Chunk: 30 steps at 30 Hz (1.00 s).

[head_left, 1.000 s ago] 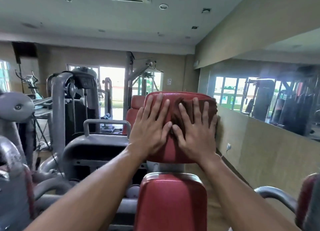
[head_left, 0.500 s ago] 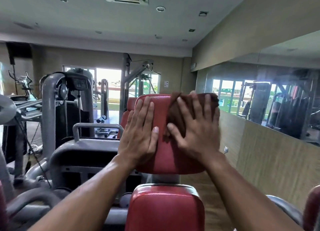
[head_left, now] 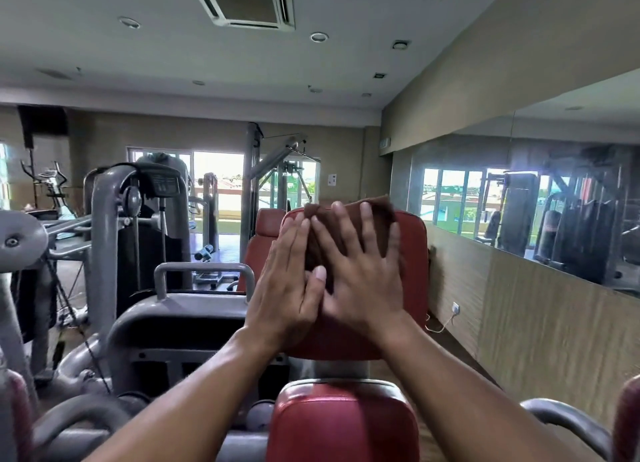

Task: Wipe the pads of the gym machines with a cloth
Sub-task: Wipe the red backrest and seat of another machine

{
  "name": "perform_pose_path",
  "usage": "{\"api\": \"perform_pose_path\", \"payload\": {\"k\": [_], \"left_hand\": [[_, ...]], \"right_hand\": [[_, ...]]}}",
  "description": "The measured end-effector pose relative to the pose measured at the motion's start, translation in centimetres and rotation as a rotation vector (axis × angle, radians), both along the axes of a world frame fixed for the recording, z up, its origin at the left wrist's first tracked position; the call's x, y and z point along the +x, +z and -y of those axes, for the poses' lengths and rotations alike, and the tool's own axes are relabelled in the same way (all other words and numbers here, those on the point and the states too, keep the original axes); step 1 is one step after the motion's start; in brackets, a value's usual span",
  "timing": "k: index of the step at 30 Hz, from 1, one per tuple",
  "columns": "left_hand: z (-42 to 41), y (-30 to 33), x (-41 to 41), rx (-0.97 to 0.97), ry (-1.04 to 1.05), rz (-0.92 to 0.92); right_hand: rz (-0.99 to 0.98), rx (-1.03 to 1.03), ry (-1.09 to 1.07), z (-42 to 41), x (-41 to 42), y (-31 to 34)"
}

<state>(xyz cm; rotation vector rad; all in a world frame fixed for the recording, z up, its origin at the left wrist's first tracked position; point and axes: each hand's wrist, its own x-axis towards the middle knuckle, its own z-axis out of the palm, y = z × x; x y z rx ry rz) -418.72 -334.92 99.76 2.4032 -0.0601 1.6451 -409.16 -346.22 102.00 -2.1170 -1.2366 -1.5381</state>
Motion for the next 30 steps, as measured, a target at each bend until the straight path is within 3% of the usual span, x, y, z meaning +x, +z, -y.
{"api": "perform_pose_path", "payload": {"k": [3,6,9,11,13,16,20,22,25,27,30], "left_hand": [[0.6,-0.3,-0.8,-0.013,0.1,0.04],[2.3,0.5,-0.8,0.136,0.11,0.064],[4.6,2.3,0.9,0.146,-0.001,-0.019],[5.0,2.9,2.3,0.105,0.081,-0.109],[4.5,2.7,3.4,0.198,0.333,-0.13],[3.5,0.9,3.7,0.312,0.546,-0.091],[1.3,-2.2,2.1,0.341,0.598,-0.047],[0.5,-0.7,1.9,0.395,0.576,-0.042],[-0.4,4.6,2.6,0.188,0.523,-0.03],[-0.3,5.9,2.8,0.18,0.51,-0.04],[0.6,1.1,2.5,0.29,0.553,-0.022]], "right_hand": [[-0.006,-0.044,0.019,0.2,0.1,-0.2],[-0.08,-0.103,0.087,0.7,0.2,0.3],[-0.35,-0.08,0.535,3.3,0.5,1.4],[-0.44,0.069,0.717,5.3,1.3,1.8],[-0.436,0.218,0.646,6.4,2.7,2.0],[-0.396,0.165,0.352,6.4,4.4,1.1],[-0.218,0.109,0.138,4.9,5.4,-0.8],[-0.186,0.127,0.112,4.5,5.8,-1.1],[-0.177,0.146,0.133,4.4,5.8,-1.0],[-0.159,0.18,0.125,4.3,5.6,-1.0],[-0.127,0.227,0.143,4.4,5.5,-0.9]]}}
